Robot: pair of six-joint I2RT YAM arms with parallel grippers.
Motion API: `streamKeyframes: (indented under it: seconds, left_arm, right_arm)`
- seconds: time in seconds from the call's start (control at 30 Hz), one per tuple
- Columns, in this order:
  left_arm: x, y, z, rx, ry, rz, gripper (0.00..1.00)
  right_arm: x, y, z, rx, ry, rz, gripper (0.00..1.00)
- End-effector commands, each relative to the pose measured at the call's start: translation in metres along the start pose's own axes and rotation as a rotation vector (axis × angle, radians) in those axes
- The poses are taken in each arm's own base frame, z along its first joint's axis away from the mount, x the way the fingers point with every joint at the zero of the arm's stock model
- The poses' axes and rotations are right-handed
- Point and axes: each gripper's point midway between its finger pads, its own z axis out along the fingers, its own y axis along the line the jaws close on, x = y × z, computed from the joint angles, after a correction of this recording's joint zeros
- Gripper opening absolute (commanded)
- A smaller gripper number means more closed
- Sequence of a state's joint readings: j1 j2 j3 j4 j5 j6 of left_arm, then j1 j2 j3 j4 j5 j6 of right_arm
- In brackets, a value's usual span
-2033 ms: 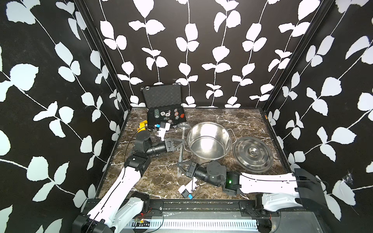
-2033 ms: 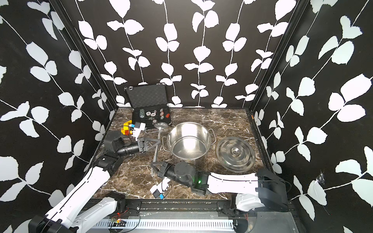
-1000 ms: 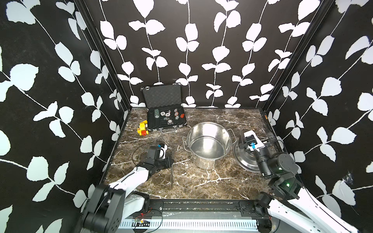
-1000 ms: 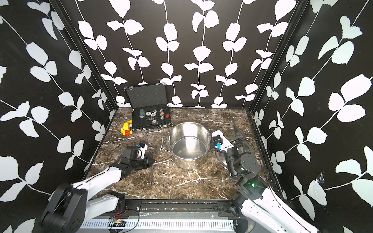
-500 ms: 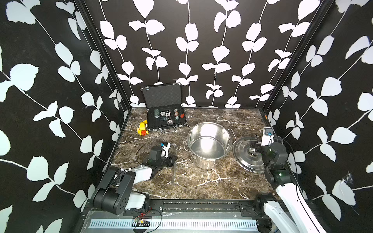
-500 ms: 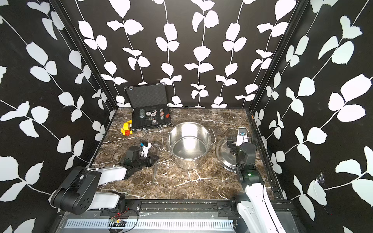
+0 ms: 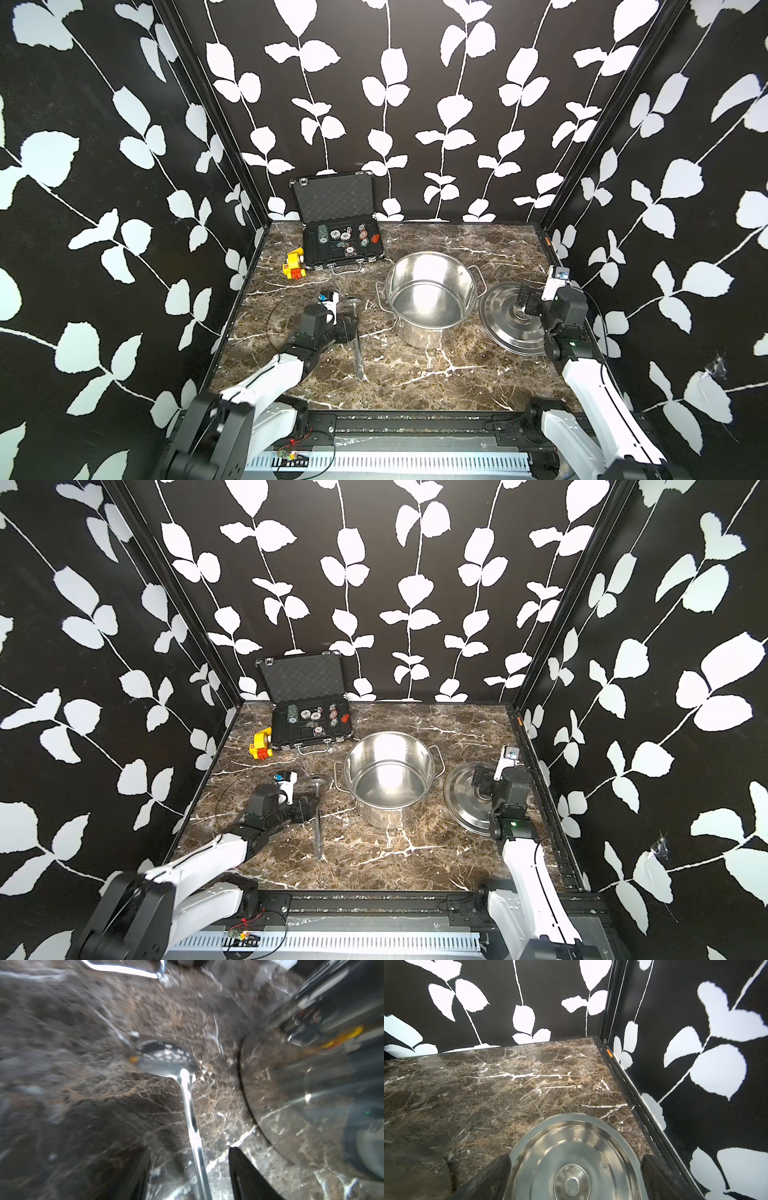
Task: Stir the soup with a spoon
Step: Place the spoon at the center of the board, then reset both arms
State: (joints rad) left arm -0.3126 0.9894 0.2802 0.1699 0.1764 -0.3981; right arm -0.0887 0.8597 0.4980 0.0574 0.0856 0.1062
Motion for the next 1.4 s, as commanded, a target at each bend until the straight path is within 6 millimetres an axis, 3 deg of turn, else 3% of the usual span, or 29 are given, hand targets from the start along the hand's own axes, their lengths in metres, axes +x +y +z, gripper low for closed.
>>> streamKeyframes:
  seconds: [0.0,0.2,0.27,0.33,0.43,0.53,0.67,0.73,0.93,1.0,1.13,1.37]
  left_arm:
    - [-0.024,0.022,-0.029,-0.182,-0.089,0.018,0.95]
    - [-0.102,0.05,-0.091,-0.48,-0.433,0.112,0.99]
    - [-0.12,0.055,-0.094,-0.556,-0.507,0.203,0.99]
    - [-0.132,0.055,-0.083,-0.594,-0.533,0.344,0.99]
    - [-0.13,0.063,-0.049,-0.642,-0.476,0.488,0.99]
    - [-0.114,0.074,-0.018,-0.643,-0.403,0.56,0.99]
    - [-0.121,0.083,-0.003,-0.585,-0.496,0.533,0.99]
    - [-0.116,0.096,0.012,-0.557,-0.431,0.499,0.99]
    - [-0.117,0.117,0.019,-0.557,-0.456,0.43,0.99]
    - [-0.116,0.121,0.023,-0.571,-0.392,0.407,0.99]
    - [-0.117,0.136,0.02,-0.606,-0.384,0.34,0.99]
    - [-0.117,0.136,0.02,-0.603,-0.38,0.342,0.99]
  right_arm:
    - [0.008,0.004,0.006,-0.032,0.019,0.021,0.99]
    - [0.023,0.01,0.028,-0.064,0.029,0.004,0.99]
    - [0.033,0.017,0.038,-0.098,0.055,-0.018,0.99]
    - [0.04,0.023,0.045,-0.131,0.062,-0.042,0.99]
    - [0.046,0.029,0.051,-0.164,0.031,-0.05,0.99]
    - [0.053,0.032,0.057,-0.178,0.039,-0.052,0.99]
    - [0.056,0.039,0.065,-0.205,0.031,-0.058,0.99]
    - [0.055,0.044,0.068,-0.214,0.027,-0.081,0.99]
    - [0.05,0.053,0.076,-0.225,-0.014,-0.13,0.99]
    - [0.044,0.052,0.083,-0.213,-0.043,-0.116,0.99]
    - [0.057,0.057,0.099,-0.216,-0.039,-0.116,0.99]
    - [0.062,0.054,0.1,-0.168,-0.029,-0.131,0.99]
